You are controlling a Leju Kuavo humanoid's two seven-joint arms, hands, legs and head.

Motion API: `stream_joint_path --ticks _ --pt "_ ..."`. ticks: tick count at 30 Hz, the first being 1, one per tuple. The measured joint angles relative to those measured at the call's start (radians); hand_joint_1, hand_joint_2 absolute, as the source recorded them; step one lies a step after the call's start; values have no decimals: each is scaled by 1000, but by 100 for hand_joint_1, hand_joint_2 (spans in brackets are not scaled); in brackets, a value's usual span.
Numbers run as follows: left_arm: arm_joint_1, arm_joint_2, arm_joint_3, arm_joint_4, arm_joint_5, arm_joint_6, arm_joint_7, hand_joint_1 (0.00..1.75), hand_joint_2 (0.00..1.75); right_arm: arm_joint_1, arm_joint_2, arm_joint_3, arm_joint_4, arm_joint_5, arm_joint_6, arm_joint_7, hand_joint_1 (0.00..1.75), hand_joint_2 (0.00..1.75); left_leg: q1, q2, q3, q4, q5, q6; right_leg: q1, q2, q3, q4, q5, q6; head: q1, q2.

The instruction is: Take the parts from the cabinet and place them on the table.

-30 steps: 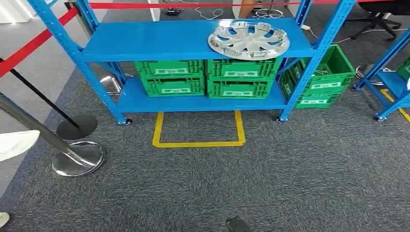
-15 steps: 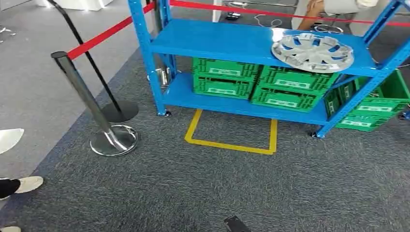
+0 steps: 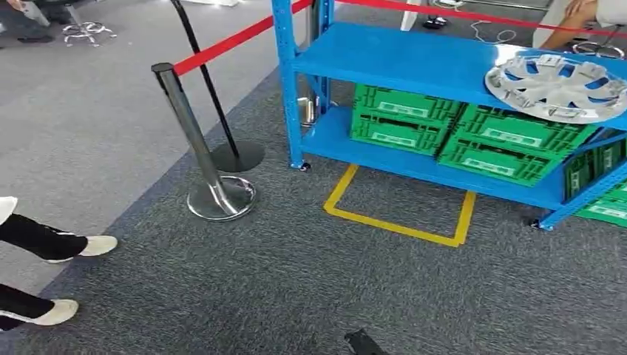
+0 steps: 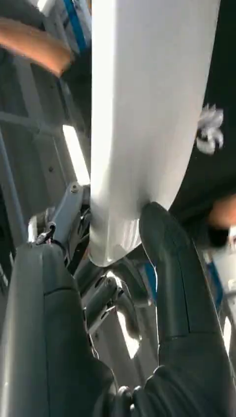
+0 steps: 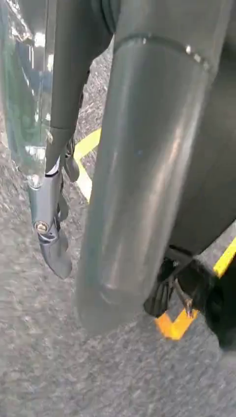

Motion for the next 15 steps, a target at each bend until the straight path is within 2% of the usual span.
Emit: stream_joint_path --ticks 1,2,3,4,5,6,7,8,9,11,12,13,14,15 --pt "2 -2 0 0 0 0 0 175 175 2 0 0 0 0 0 0 0 0 1 4 -35 83 -36 -4 0 -15 -3 0 0 0 0 0" --pt "3 -3 0 0 0 -1 0 175 175 4 0 0 0 0 0 0 0 0 1 5 -61 144 -53 -8 0 -30 -5 1 0 0 -1 0" --pt "3 -5 0 0 0 -1 0 175 175 4 0 0 0 0 0 0 0 0 3 5 -59 148 -43 -11 -1 -46 -6 1 -1 1 0 0" --pt "3 -5 0 0 0 -3 -1 175 175 4 0 0 0 0 1 0 0 0 4 7 -35 109 -16 -14 -1 -59 -6 2 -2 3 0 0" --pt "3 -5 1 0 0 -5 -3 175 175 3 0 0 0 0 2 0 0 0 7 14 6 36 23 -16 -3 -72 -4 3 -5 7 0 0" --pt "2 -4 3 0 1 -9 -3 175 175 2 0 0 0 0 4 0 0 0 8 41 62 -60 64 -20 -5 -84 -2 7 -9 12 -1 0" --pt "0 -3 3 0 1 -10 -3 175 175 1 0 0 0 0 4 0 0 0 9 96 110 -139 84 -25 -2 -96 0 13 -15 20 -1 0" --pt "-6 -4 3 -1 1 -11 -5 175 175 0 -1 0 0 -1 4 0 0 0 4 105 114 -157 78 -14 7 -103 -12 26 -28 27 -3 0" --pt "-4 -7 3 -1 0 -13 -6 175 175 -1 -1 0 0 -1 5 0 0 0 3 84 112 -153 77 9 9 -116 -10 24 -30 30 5 0" --pt "1 -8 3 0 1 -13 -11 175 175 -2 -1 0 0 -2 5 0 0 0 -2 61 104 -150 76 22 8 -138 5 21 -32 36 3 0" --pt "0 -7 3 0 1 -13 -13 175 175 -3 -1 0 0 -3 5 -1 0 0 2 48 103 -151 81 32 6 -150 5 24 -36 41 3 0" --pt "1 -7 4 0 0 -13 -14 175 175 -4 -1 0 0 -5 5 -1 0 0 5 36 102 -152 83 38 0 -96 -6 45 -56 52 5 0" --pt "-3 -8 3 0 0 -14 -18 175 175 -5 -1 0 0 -9 5 -2 0 0 7 26 100 -152 84 43 -4 -42 -32 105 -92 56 7 0" --pt "-7 -11 0 0 0 -15 -20 175 175 -4 -1 0 0 -11 5 -2 0 0 7 16 97 -152 85 47 -5 -18 -72 189 -131 60 7 0"
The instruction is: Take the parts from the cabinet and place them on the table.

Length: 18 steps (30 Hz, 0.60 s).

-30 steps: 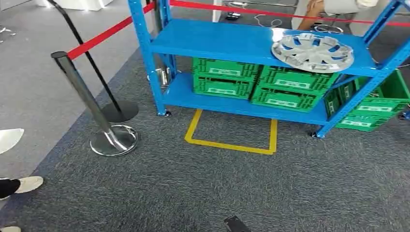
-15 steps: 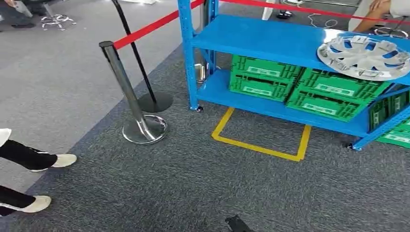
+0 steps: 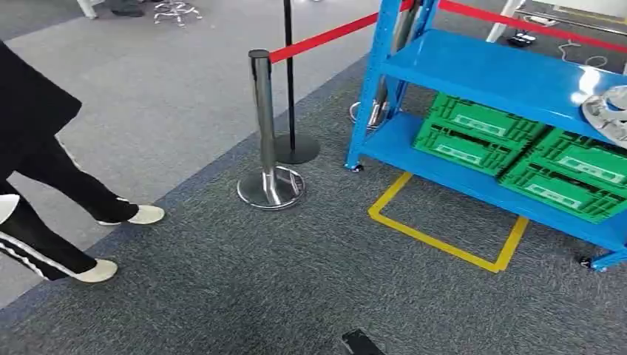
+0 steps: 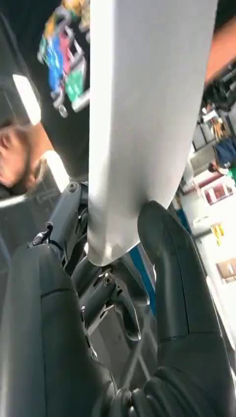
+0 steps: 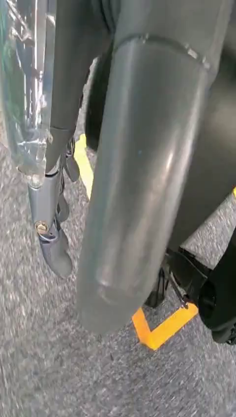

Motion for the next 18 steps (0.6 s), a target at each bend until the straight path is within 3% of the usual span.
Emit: stream_joint_path --ticks 2,3,4,6,7,8,9,10,12,13,14,15,17,18 --pt "-8 -5 -7 0 -2 -6 0 175 175 3 -1 0 0 -8 0 -1 0 0 -1 -26 -6 0 2 4 0 13 -81 150 -54 2 -1 0" --pt "-16 -8 -12 0 -2 -11 3 175 175 5 -1 0 0 -10 0 -2 0 0 -1 -41 -7 1 2 4 0 14 -100 172 -47 -1 0 0" --pt "-27 -10 -23 1 -2 -17 13 175 175 6 -2 0 0 -14 3 -5 0 0 -1 -58 -7 1 3 4 0 15 -90 139 -13 -4 0 0" --pt "-54 -9 -58 3 -2 -24 47 175 175 5 -6 0 0 -18 15 -10 0 0 -1 -91 -6 1 6 0 0 37 -18 -26 86 -16 0 0" --pt "-69 -7 -79 4 -3 -28 67 175 175 4 -9 0 0 -19 21 -11 0 0 1 -103 -7 1 7 -2 -2 79 18 -107 122 -21 0 0" --pt "-87 -7 -102 6 -3 -31 87 175 175 4 -16 0 0 -22 23 -13 0 0 -4 -118 -13 5 10 -8 -8 124 32 -146 118 -27 -1 0" --pt "-101 -5 -121 10 -3 -32 104 175 175 2 -17 0 0 -24 25 -15 0 0 -1 -132 -18 5 13 -13 -8 110 32 -153 118 -19 -2 0" --pt "-109 1 -144 13 -3 -32 120 175 175 2 -19 0 1 -24 26 -16 0 0 4 -143 -21 0 18 -21 -3 100 39 -151 118 -21 -1 0" --pt "-109 9 -170 18 -3 -28 136 175 175 1 -21 -1 1 -24 23 -16 0 0 9 -168 -28 -7 29 -39 -2 79 41 -156 128 -34 -2 0" --pt "-97 14 -177 20 -3 -23 137 175 175 -1 -21 0 1 -21 18 -13 0 0 8 -120 -33 6 17 -38 -7 63 43 -165 136 -39 -3 0" --pt "-89 20 -173 20 -3 -17 135 175 175 0 -19 0 1 -16 14 -10 0 0 2 -58 -51 41 -14 -41 -6 56 43 -169 138 -45 -5 0" --pt "-76 21 -165 20 -2 -7 127 175 175 3 -17 0 0 -8 11 -6 0 0 1 -31 -80 106 -56 -46 -6 43 41 -169 138 -49 -6 0" --pt "-7 19 -118 14 1 10 79 175 175 10 -13 1 0 16 7 3 0 0 2 -15 -150 270 -129 -53 -6 20 38 -169 137 -51 -6 0" --pt "29 14 -80 8 3 14 43 175 175 13 -11 1 0 25 4 6 0 0 2 -15 -165 306 -134 -56 -6 7 37 -168 136 -51 -7 0"
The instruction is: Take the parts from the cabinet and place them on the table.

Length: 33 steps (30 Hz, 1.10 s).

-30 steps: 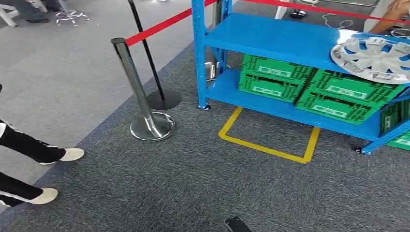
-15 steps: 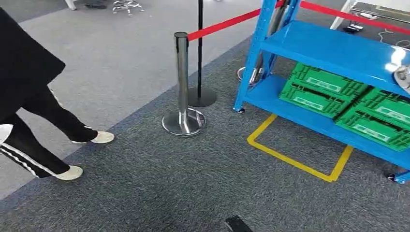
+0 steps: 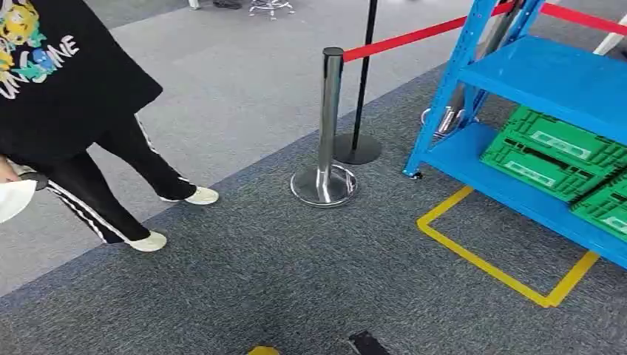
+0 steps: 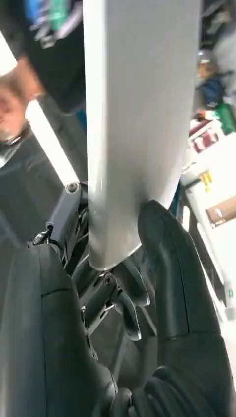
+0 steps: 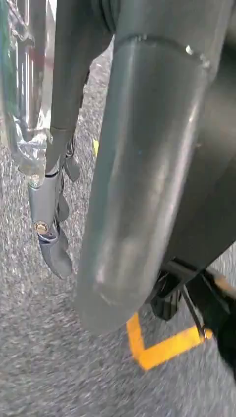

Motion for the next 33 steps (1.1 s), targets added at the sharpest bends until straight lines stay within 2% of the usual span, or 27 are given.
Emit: stream_joint_path --ticks 1,3,4,5,6,9,10,11,12,14,15,16,17,18,19,20,21,22,24,25,26,27,28,30,31,32,33 --pt "22 -5 32 -3 1 3 -22 175 175 2 2 0 0 4 -1 3 0 0 0 1 12 -16 18 -2 0 -13 0 0 -1 1 1 0" --pt "51 -12 85 -11 1 3 -49 175 175 0 7 0 0 8 -2 4 0 0 -1 18 88 -156 90 -4 0 -45 3 2 -7 6 1 0" --pt "58 -16 113 -18 1 3 -61 175 175 -1 8 0 0 10 -1 4 0 0 -1 62 148 -255 125 -5 3 -62 7 6 -13 11 1 0" --pt "56 -22 126 -20 1 3 -65 175 175 -1 7 0 0 10 -2 4 0 0 -8 126 175 -307 120 -4 15 -76 8 11 -22 19 -1 0" --pt "59 -27 138 -24 0 3 -69 175 175 -2 7 0 0 11 -1 4 0 0 -5 98 173 -304 127 14 17 -91 3 13 -28 22 6 0" --pt "79 -36 161 -26 0 2 -75 175 175 -8 8 0 0 11 -1 5 0 0 -7 55 170 -303 123 33 17 -132 21 7 -38 31 6 0" --pt "83 -36 168 -28 0 0 -76 175 175 -10 8 0 0 15 -1 5 0 0 1 41 171 -306 128 41 13 -122 24 12 -46 40 6 0" --pt "87 -36 181 -31 0 0 -77 175 175 -12 10 1 0 26 -1 5 0 0 2 28 169 -306 129 46 9 -63 13 46 -75 49 9 0" --pt "92 -40 190 -35 0 0 -82 175 175 -12 11 1 0 33 -1 6 0 0 2 20 167 -306 130 52 5 -23 -19 117 -121 52 10 0" --pt "109 -49 219 -43 2 0 -101 175 175 -10 11 1 0 48 -1 12 0 0 2 -4 162 -306 131 54 2 3 -97 282 -197 56 9 0" --pt "119 -56 237 -45 3 0 -116 175 175 -9 12 1 0 55 -2 15 0 0 2 -17 160 -305 132 54 1 5 -124 332 -208 55 9 0" --pt "126 -62 254 -47 3 0 -129 175 175 -8 13 1 0 62 -2 16 0 0 2 -28 160 -305 132 54 1 5 -125 331 -195 54 8 0" --pt "134 -70 274 -50 4 0 -141 175 175 -9 15 1 0 68 -2 18 0 0 3 -45 161 -305 133 53 0 7 -103 282 -155 53 9 0" --pt "139 -79 293 -52 4 0 -152 175 175 -11 15 1 0 71 -3 20 0 0 5 -62 161 -305 134 50 -3 14 -61 191 -103 51 9 0" --pt "141 -86 309 -53 4 0 -158 175 175 -12 17 1 0 74 -3 21 0 0 7 -76 162 -304 135 47 -7 40 -16 98 -58 50 9 0" --pt "142 -91 323 -54 4 0 -163 175 175 -12 18 1 0 76 -3 22 0 0 7 -89 159 -304 137 40 -14 97 13 33 -47 51 9 0" --pt "141 -95 333 -56 4 -1 -166 175 175 -13 21 1 0 77 -3 23 0 0 5 -103 152 -296 138 33 -15 102 12 22 -49 52 6 0" --pt "144 -98 343 -59 4 -1 -169 175 175 -15 21 1 -1 77 -3 23 0 0 7 -115 148 -302 144 26 -12 82 14 26 -48 50 8 0" --pt "152 -107 359 -59 4 -1 -170 175 175 -15 22 1 -1 78 -3 23 0 0 12 -142 146 -313 156 9 -7 59 23 30 -44 37 8 0" --pt "155 -110 364 -59 4 -1 -171 175 175 -16 25 1 -1 79 -3 23 0 0 14 -140 141 -311 155 6 -15 44 22 22 -38 28 6 0" --pt "157 -115 369 -59 4 -1 -171 175 175 -16 26 1 -1 79 -3 23 0 0 4 -76 132 -289 136 6 -13 31 22 20 -34 20 3 0" --pt "150 -115 373 -59 4 -1 -171 175 175 -16 28 1 -1 79 -3 23 0 0 0 -33 107 -235 99 5 -11 19 22 18 -33 15 0 0" --pt "147 -119 375 -60 4 -2 -171 175 175 -15 28 1 -1 79 -3 23 0 0 -1 -10 68 -150 54 3 -7 3 20 18 -32 13 2 0" --pt "148 -126 376 -60 4 -3 -175 175 175 -12 28 1 -1 79 -3 23 0 0 -1 2 3 1 -3 3 -2 -26 16 18 -33 11 1 0" --pt "147 -131 378 -60 4 -3 -179 175 175 -12 28 1 -1 78 -3 23 0 0 -1 3 1 11 2 5 -1 -41 16 18 -34 10 1 0" --pt "147 -135 379 -60 3 -3 -183 175 175 -12 28 1 -1 78 -3 23 0 0 -2 3 23 -21 28 6 0 -55 16 18 -35 9 0 0" --pt "148 -136 381 -60 3 -3 -186 175 175 -13 28 1 -1 78 -3 23 0 0 -2 7 62 -88 64 8 0 -68 17 18 -35 10 1 0"
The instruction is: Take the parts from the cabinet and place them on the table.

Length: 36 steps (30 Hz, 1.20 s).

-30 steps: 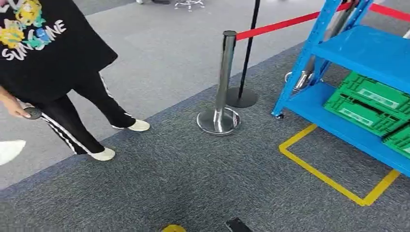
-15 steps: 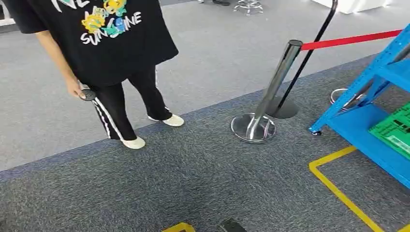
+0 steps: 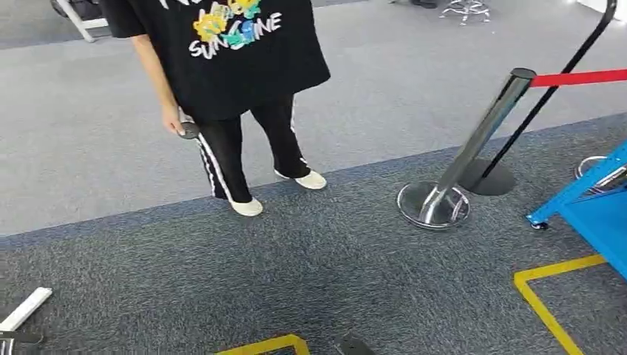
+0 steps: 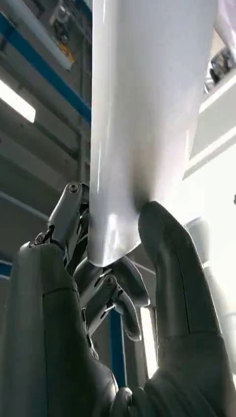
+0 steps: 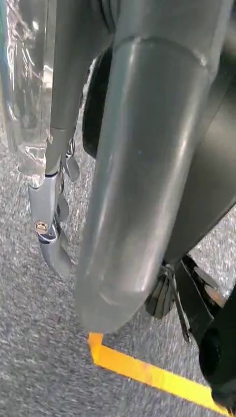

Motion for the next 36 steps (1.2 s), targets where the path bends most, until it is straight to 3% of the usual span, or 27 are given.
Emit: stream_joint_path --ticks 1,2,3,4,7,8,9,10,11,12,13,14,16,17,18,22,23,24,25,27,28,29,31,32,33,34,36 --pt "0 0 1 0 0 0 -2 175 175 -1 1 0 0 -1 0 0 0 0 -1 22 60 -101 42 3 0 -14 3 0 -2 2 -1 0" --pt "-2 0 2 0 -1 0 -3 175 175 -2 1 0 0 -1 0 0 0 0 -4 79 111 -184 61 4 4 -25 7 1 -5 6 -1 0" --pt "-11 -3 1 0 -2 0 -6 175 175 -2 1 0 0 -1 0 0 0 0 -18 103 119 -212 48 10 14 -34 5 6 -12 13 -5 0" --pt "-12 -7 1 -1 -2 -1 -8 175 175 -2 1 0 0 -1 0 0 0 0 -14 80 115 -209 52 21 17 -44 0 3 -13 16 3 0" --pt "-9 -19 5 -2 -2 -8 -17 175 175 -3 1 0 0 0 0 1 0 0 -11 42 109 -213 57 36 17 -80 19 -3 -17 25 0 0" --pt "-7 -21 8 -2 -2 -8 -17 175 175 -4 1 0 0 2 0 2 0 0 -7 32 109 -213 60 42 13 -30 9 13 -33 37 1 0" --pt "-10 -21 11 -3 -2 -9 -18 175 175 -4 1 0 0 2 0 2 0 0 -5 22 107 -213 62 48 10 23 -9 58 -64 41 3 0" --pt "-14 -24 11 -6 -2 -9 -18 175 175 -4 1 0 0 2 0 2 0 0 -4 11 103 -213 63 53 7 56 -47 143 -107 44 3 0" --pt "-15 -26 11 -7 -2 -9 -19 175 175 -2 1 0 0 2 0 4 0 0 -5 -4 98 -213 65 55 7 70 -94 240 -149 45 3 0" --pt "-15 -28 11 -7 -2 -10 -18 175 175 -1 1 0 0 2 0 5 0 0 -5 -18 95 -213 66 56 7 74 -129 310 -171 44 2 0" --pt "-15 -31 11 -7 -3 -10 -19 175 175 0 1 0 0 2 0 5 0 0 -5 -32 94 -213 68 55 7 74 -143 331 -167 43 2 0" --pt "-15 -34 11 -7 -3 -10 -18 175 175 -1 1 0 0 2 0 5 0 0 -5 -48 93 -213 70 54 7 75 -132 305 -140 41 2 0" --pt "-14 -35 12 -7 -3 -10 -19 175 175 -2 1 0 0 2 0 6 0 0 -2 -80 94 -212 73 49 5 96 -52 135 -43 35 2 0" --pt "-15 -36 13 -8 -3 -10 -19 175 175 -2 1 0 0 2 0 6 0 0 -1 -94 93 -212 76 45 1 141 -8 43 -5 32 3 0" --pt "-15 -36 15 -8 -3 -10 -19 175 175 -3 1 0 0 2 0 6 0 0 -4 -108 86 -209 79 38 -7 202 5 6 -20 31 1 0" --pt "-11 -36 24 -10 -3 -11 -19 175 175 -2 1 0 0 2 0 6 0 0 5 -161 71 -222 102 7 -1 143 9 4 -8 10 1 0" --pt "-9 -37 26 -10 -3 -11 -19 175 175 -4 3 0 0 3 0 6 0 0 5 -129 65 -212 97 8 -7 125 10 -3 -1 2 0 0" --pt "-12 -35 27 -10 -3 -13 -19 175 175 -4 3 0 0 5 0 5 0 0 -3 -59 47 -178 66 5 -6 112 10 -7 2 -4 -6 0" --pt "-20 -36 27 -10 -3 -14 -20 175 175 -3 3 0 0 5 0 5 0 0 -5 -24 16 -110 24 2 -4 95 8 -7 3 -6 -7 0" --pt "-22 -39 27 -10 -3 -18 -22 175 175 1 3 0 0 5 0 6 0 0 -3 -2 -59 58 -52 -2 -1 62 3 -7 3 -7 -7 0" --pt "-22 -40 27 -10 -3 -22 -23 175 175 2 3 0 0 5 0 6 0 0 -3 -2 -77 104 -63 -3 -1 45 2 -6 2 -7 -7 0" --pt "-22 -41 27 -10 -3 -23 -26 175 175 1 3 0 0 5 0 6 0 0 -3 -2 -67 95 -49 -3 -1 29 2 -6 2 -7 -7 0" --pt "-22 -42 28 -10 -3 -26 -29 175 175 -1 3 0 0 5 0 6 0 0 -3 8 13 -39 22 -2 -1 -1 4 -6 -1 -5 -7 0" --pt "-22 -41 31 -11 -3 -26 -30 175 175 -2 4 0 0 5 0 6 0 0 -3 34 67 -129 55 -1 -1 -13 7 -6 -4 -1 -7 0" --pt "-25 -42 34 -11 -3 -26 -32 175 175 -3 4 0 0 5 0 6 0 0 -9 99 110 -192 60 0 7 -23 9 -5 -8 5 -8 0" --pt "-34 -42 35 -13 -3 -26 -36 175 175 -3 4 0 0 5 0 6 0 0 -13 88 111 -210 55 16 15 -35 0 0 -16 12 -9 0" --pt "-26 -48 39 -12 -3 -25 -40 175 175 -5 4 0 0 4 0 5 0 0 -14 64 107 -209 50 28 17 -59 11 -7 -21 18 -4 0"
